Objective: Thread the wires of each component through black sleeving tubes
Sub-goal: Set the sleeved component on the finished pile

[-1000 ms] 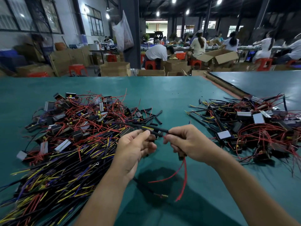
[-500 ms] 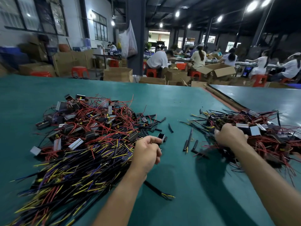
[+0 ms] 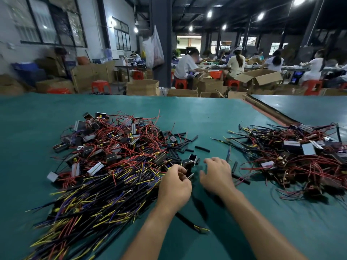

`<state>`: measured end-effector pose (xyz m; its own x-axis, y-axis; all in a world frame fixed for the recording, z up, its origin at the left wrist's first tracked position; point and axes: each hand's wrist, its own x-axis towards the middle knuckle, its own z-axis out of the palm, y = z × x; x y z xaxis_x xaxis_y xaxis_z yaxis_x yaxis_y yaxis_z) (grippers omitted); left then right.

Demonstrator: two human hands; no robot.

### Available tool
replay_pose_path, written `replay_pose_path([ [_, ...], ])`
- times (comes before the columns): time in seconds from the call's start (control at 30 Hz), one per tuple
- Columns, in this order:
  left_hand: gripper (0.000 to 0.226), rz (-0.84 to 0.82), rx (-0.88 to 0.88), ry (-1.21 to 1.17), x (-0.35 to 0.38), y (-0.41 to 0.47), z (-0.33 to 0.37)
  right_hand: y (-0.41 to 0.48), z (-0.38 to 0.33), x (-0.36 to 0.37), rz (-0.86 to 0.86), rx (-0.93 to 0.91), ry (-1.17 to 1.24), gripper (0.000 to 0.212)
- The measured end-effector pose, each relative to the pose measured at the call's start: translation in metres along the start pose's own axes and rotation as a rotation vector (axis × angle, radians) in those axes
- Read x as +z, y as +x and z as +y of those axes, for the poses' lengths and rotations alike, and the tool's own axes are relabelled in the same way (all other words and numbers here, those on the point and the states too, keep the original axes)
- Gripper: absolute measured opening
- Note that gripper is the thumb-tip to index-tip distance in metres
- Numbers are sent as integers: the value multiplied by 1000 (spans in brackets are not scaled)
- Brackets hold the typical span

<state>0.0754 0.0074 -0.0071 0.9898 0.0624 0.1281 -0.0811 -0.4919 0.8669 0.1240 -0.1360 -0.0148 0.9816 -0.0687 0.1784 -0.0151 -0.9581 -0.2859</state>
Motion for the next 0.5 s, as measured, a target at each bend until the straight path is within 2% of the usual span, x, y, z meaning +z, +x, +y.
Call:
replay_pose_path([
  [0.13, 21, 48, -5, 68, 3, -1, 0, -1, 1, 6, -28, -165, 63, 45],
  [0.27, 31, 78, -3, 112, 3, -1, -1, -4, -9, 3, -62, -328, 172, 38],
  [0.4, 37, 107, 49, 241, 4, -2, -1, -6, -6, -5, -29, -311, 304, 31],
  [0.5, 41, 91, 46, 254, 6, -3, 1, -6, -3, -7, -14, -287, 354, 29],
])
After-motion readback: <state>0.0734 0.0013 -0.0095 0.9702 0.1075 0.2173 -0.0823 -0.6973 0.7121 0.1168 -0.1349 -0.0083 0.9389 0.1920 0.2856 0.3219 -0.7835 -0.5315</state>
